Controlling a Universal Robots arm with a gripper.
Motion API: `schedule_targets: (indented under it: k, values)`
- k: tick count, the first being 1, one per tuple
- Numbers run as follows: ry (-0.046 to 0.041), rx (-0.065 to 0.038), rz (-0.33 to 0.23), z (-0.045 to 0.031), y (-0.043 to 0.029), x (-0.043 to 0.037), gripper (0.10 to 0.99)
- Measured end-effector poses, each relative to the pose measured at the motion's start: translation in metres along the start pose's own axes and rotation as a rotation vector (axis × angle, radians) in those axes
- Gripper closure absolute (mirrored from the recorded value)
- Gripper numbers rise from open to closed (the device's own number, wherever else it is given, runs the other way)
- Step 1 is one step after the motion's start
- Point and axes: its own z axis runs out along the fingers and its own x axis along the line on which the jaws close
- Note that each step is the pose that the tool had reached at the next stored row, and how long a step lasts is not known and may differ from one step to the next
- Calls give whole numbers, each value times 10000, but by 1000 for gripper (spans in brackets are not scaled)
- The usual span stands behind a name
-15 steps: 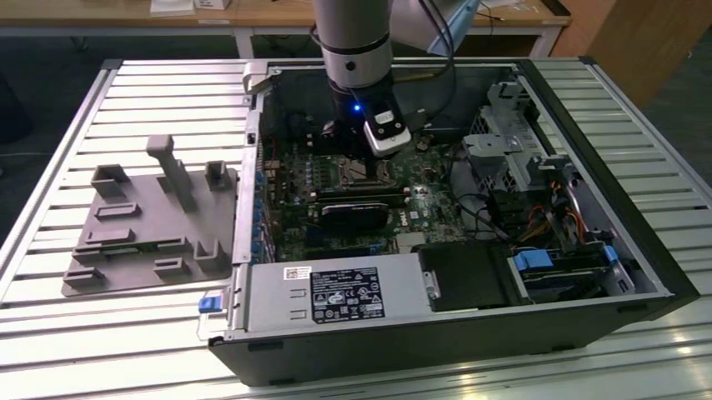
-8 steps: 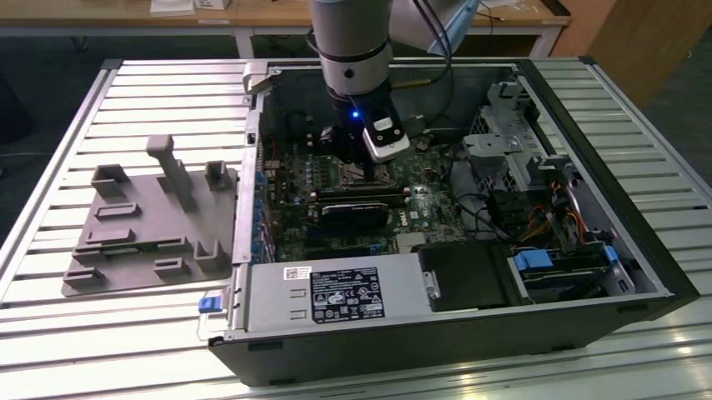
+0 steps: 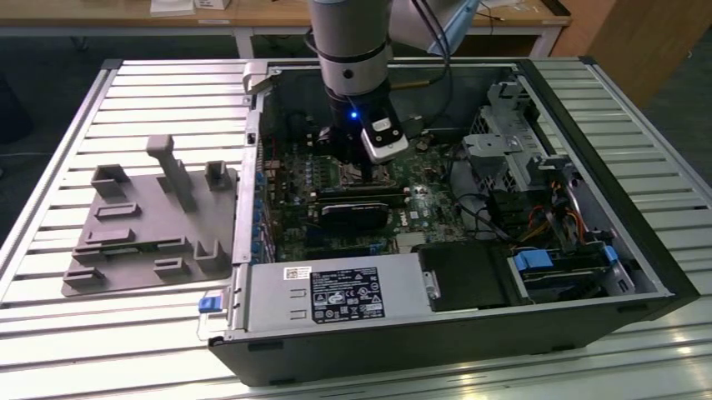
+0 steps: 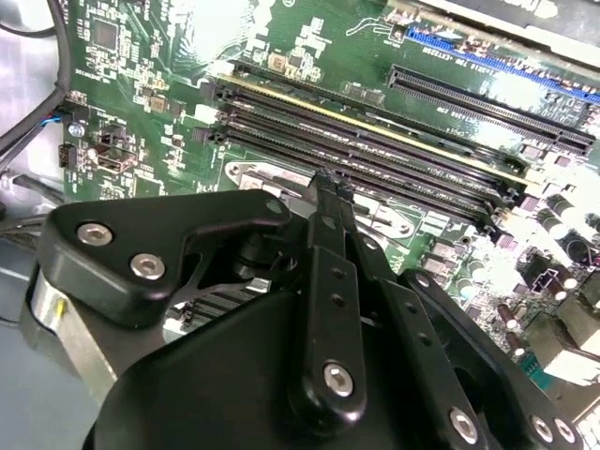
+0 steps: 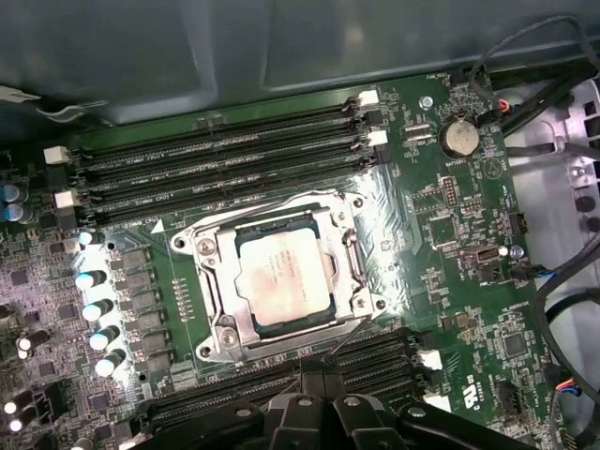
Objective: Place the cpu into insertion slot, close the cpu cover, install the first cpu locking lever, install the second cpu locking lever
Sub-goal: 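Install the second cpu locking lever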
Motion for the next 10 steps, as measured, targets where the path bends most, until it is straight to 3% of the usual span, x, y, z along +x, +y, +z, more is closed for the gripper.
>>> schedule_targets:
  k: [4, 7, 10]
  values:
    - [458, 103, -10, 16, -7, -1, 984]
    - [584, 129, -18, 23, -11, -1, 984]
    - [595, 132, -20, 23, -12, 0, 984]
